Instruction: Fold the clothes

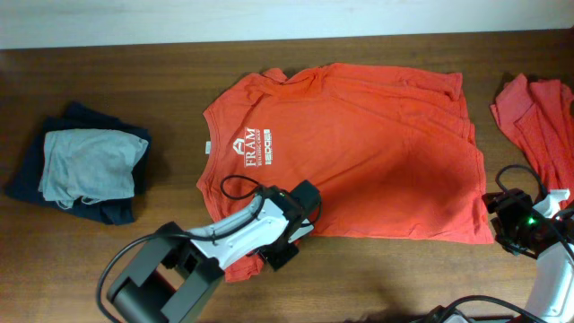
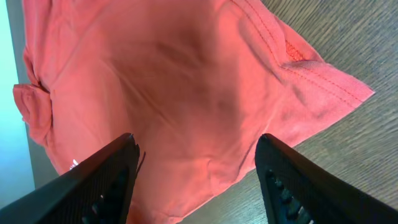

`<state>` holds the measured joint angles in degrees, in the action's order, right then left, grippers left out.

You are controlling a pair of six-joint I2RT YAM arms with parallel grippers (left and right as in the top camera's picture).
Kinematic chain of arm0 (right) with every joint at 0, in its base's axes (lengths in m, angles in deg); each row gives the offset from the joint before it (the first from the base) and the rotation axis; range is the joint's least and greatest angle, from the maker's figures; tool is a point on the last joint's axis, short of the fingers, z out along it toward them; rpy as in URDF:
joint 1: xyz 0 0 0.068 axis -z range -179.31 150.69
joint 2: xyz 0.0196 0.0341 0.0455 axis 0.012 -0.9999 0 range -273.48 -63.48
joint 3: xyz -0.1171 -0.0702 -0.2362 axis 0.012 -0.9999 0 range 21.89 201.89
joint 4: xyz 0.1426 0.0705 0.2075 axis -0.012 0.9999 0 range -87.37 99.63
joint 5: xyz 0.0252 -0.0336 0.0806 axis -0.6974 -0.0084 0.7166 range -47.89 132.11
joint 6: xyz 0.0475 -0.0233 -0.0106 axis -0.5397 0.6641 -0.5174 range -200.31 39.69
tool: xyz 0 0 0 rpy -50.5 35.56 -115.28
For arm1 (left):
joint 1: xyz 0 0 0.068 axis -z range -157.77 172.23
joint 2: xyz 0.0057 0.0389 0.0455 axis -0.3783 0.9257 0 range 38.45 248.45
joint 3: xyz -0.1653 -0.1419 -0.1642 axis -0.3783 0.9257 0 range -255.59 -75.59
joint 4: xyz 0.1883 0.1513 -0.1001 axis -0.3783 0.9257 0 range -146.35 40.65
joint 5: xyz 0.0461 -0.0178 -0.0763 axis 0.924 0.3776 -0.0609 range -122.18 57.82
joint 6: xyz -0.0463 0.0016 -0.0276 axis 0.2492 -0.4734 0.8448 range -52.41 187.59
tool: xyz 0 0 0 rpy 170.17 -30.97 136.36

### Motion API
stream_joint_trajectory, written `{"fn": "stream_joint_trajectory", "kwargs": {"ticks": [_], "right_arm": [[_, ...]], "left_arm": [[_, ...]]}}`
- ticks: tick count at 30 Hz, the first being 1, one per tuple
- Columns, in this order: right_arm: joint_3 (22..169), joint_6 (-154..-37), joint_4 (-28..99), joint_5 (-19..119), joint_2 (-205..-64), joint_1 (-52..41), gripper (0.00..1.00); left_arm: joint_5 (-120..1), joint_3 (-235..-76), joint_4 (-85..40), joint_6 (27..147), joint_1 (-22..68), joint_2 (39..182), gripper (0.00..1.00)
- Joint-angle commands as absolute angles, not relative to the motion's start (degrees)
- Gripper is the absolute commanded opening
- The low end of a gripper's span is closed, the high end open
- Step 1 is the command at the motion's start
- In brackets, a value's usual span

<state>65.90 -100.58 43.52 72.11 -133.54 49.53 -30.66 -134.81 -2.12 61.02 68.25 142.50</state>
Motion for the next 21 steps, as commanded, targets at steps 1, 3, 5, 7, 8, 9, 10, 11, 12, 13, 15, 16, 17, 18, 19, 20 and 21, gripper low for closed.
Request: {"fn": "stream_joint_trajectory", "kwargs": {"ticks": [1, 3, 5, 7, 8, 9, 10, 11, 12, 13, 15, 16, 17, 18, 19, 20, 21], "right_arm": [[66.6, -99.6, 43.6, 73.0, -132.9, 49.8, 0.63], [66.6, -99.2, 43.8, 73.0, -132.9, 49.8, 0.63], [66.6, -98.5, 43.9, 73.0, -132.9, 49.8, 0.63], [66.6, -98.5, 44.2, 73.0, -132.9, 49.8, 0.63], [66.6, -98.5, 44.3, 73.0, -132.9, 49.8, 0.63], [66.6, -98.5, 44.5, 73.0, -132.9, 49.8, 0.63], [66.6, -98.5, 44.7, 73.0, -132.9, 49.8, 0.63], [66.6, -98.5, 44.9, 73.0, -132.9, 49.8, 0.63], [66.6, -98.4, 45.2, 73.0, -132.9, 49.8, 0.63], [66.6, -97.7, 45.8, 73.0, -132.9, 49.8, 0.63], [66.6, -97.0, 46.8, 73.0, -132.9, 49.8, 0.63], [66.6, -96.6, 47.2, 73.0, -132.9, 49.8, 0.63], [66.6, -95.9, 47.7, 73.0, -132.9, 49.7, 0.63], [66.6, -95.2, 48.4, 72.9, -132.9, 49.6, 0.63], [66.5, -94.6, 49.4, 72.4, -133.0, 49.2, 0.63], [66.4, -94.4, 50.2, 71.3, -133.1, 48.7, 0.63], [66.4, -94.4, 50.9, 69.7, -133.3, 48.2, 0.63]], "left_arm": [[-32.1, -137.5, 2.8, 62.4, 68.5, 144.2, 0.0], [-32.1, -141.1, 8.3, 63.8, 68.5, 143.4, 0.01], [-32.1, -145.0, 13.1, 63.9, 68.5, 142.4, 0.0], [-30.6, -148.6, 15.9, 63.9, 68.5, 141.4, 0.01], [-29.7, -149.9, 16.6, 63.9, 68.4, 141.1, 0.01], [-28.4, -151.1, 17.2, 63.8, 68.4, 140.8, 0.03], [-27.0, -152.1, 17.6, 63.8, 68.4, 140.7, 0.05], [-25.5, -152.8, 17.8, 63.8, 68.3, 140.7, 0.06], [-24.0, -153.2, 17.8, 63.6, 68.1, 140.7, 0.07], [-20.0, -153.4, 17.7, 63.6, 67.3, 140.7, 0.09], [-17.8, -153.4, 17.1, 63.6, 66.0, 140.7, 0.1], [-17.8, -153.4, 16.6, 63.6, 65.2, 140.7, 0.11], [-17.8, -153.4, 16.1, 63.6, 64.5, 140.7, 0.1], [-17.8, -153.4, 15.6, 63.6, 63.5, 140.7, 0.1], [-17.8, -153.4, 15.0, 63.6, 62.1, 140.7, 0.09], [-17.8, -153.4, 14.8, 63.7, 61.2, 140.7, 0.09], [-17.8, -153.4, 14.6, 63.7, 60.2, 140.7, 0.09]]}}
